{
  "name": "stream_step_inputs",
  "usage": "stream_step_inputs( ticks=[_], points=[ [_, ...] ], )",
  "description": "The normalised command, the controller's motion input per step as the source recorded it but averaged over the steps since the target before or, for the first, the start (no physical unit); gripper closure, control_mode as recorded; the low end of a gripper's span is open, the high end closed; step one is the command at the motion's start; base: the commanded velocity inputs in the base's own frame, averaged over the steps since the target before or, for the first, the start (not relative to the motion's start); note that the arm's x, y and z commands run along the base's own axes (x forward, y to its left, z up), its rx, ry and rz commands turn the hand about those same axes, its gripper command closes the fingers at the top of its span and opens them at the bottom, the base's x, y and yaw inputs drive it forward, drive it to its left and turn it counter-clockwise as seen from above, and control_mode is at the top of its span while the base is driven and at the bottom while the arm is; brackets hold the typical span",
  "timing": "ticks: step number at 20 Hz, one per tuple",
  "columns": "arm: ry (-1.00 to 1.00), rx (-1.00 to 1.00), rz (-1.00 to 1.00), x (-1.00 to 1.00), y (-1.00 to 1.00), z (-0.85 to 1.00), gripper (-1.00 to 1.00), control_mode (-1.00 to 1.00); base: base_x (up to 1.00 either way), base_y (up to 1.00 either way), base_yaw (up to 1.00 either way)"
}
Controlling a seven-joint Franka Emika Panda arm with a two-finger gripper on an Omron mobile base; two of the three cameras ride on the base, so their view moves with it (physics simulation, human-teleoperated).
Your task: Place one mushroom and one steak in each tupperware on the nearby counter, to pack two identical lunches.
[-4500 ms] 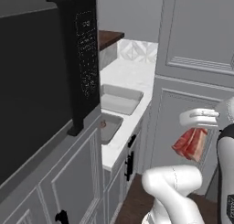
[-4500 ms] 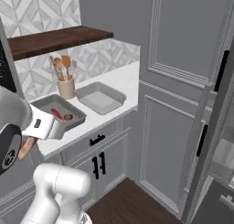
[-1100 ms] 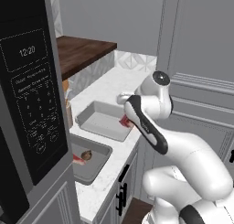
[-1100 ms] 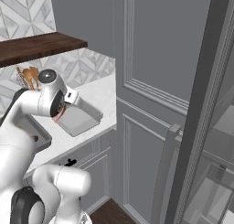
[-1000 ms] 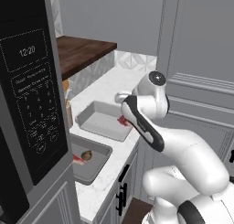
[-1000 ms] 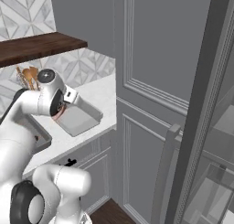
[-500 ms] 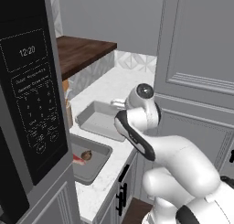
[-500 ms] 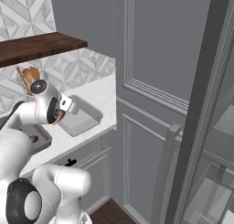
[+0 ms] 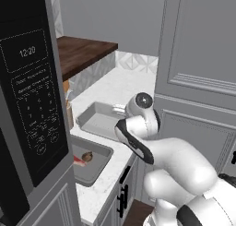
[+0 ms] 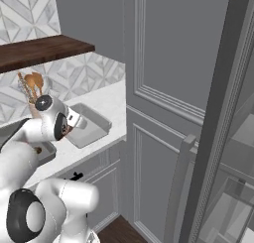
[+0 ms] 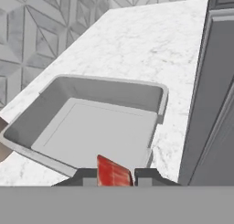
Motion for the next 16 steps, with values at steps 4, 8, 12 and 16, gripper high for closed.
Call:
stream_step_inputs(
  ticks=[4,8,12,16],
  points=[
    [0.0,0.01,-0.07,0.87,0.07,0.14,1.0,-1.0,0.0,0.0,0.0],
    [0.03,0.02,-0.04,0.64,0.11,0.01,1.0,-1.0,0.0,0.0,0.0],
    [0.07,0.0,-0.04,0.2,0.34,-0.31,1.0,-1.0,0.0,0.0,0.0],
    [0.01,0.0,-0.04,0.01,0.35,-0.57,1.0,-1.0,0.0,0.0,0.0]
  ],
)
